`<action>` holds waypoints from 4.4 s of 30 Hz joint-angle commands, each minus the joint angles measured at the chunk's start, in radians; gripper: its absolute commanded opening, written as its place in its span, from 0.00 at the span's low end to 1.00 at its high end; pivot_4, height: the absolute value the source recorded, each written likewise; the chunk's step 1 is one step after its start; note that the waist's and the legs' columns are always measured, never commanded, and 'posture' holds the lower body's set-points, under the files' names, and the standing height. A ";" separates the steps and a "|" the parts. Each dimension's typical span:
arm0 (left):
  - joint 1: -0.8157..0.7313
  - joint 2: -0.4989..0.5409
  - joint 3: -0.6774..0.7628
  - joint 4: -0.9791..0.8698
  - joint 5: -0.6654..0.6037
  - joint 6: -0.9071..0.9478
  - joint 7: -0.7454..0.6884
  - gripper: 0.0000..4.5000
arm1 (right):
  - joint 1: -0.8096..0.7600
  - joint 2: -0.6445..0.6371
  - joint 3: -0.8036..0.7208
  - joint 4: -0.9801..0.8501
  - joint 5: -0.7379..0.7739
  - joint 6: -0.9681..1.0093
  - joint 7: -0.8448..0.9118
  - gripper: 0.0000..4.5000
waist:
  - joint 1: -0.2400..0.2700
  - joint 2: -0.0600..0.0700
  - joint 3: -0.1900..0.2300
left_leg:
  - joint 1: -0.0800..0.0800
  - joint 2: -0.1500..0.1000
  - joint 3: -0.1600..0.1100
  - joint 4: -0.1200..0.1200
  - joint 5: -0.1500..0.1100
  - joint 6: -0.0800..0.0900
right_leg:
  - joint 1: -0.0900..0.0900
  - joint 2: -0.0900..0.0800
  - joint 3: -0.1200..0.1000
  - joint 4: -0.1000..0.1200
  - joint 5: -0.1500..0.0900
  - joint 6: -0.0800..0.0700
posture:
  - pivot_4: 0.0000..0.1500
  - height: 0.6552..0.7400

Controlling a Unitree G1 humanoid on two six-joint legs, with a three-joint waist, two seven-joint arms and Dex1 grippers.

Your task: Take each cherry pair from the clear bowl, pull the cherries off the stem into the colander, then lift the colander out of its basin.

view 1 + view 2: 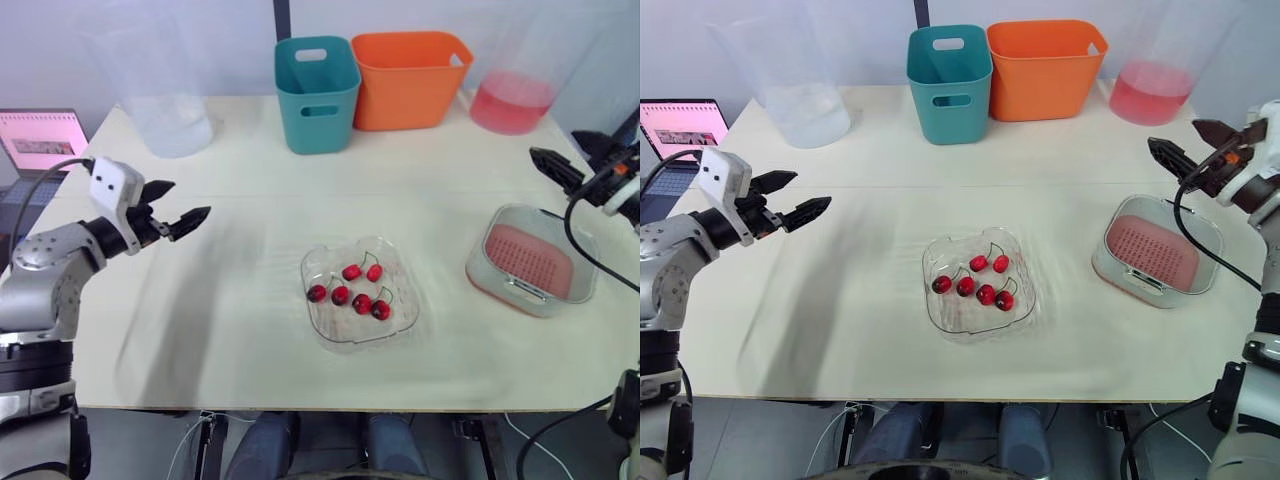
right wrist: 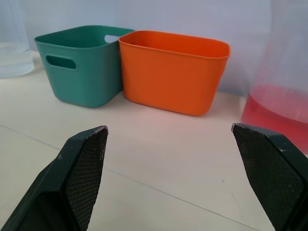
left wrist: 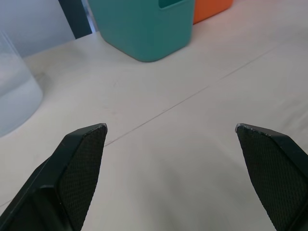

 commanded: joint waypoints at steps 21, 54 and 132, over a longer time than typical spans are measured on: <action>-0.019 0.010 0.015 -0.004 -0.011 -0.021 -0.004 1.00 | 0.002 -0.026 -0.018 -0.054 0.007 0.014 -0.013 0.97 | -0.001 0.000 0.000 | 0.000 0.000 0.000 0.000 0.000 0.000 | 0.000 0.000 0.000 0.000 0.000 0.000 | 1.00 1.00; 0.101 0.242 -0.145 -0.488 -0.249 0.299 -0.308 1.00 | -0.194 0.166 0.486 -0.845 0.733 1.300 -0.463 0.97 | 0.005 0.000 0.000 | -0.003 0.000 0.001 -0.001 -0.001 0.002 | -0.003 -0.001 0.001 -0.002 0.000 -0.001 | 1.00 1.00; -0.611 -0.166 -0.246 0.225 -0.337 0.394 -0.390 1.00 | -0.175 0.142 0.637 -0.792 -0.475 -0.327 -0.016 0.24 | -0.003 -0.004 0.001 | -0.002 0.000 0.000 0.001 0.004 -0.007 | -0.004 0.004 0.001 0.002 0.001 0.000 | 1.00 1.00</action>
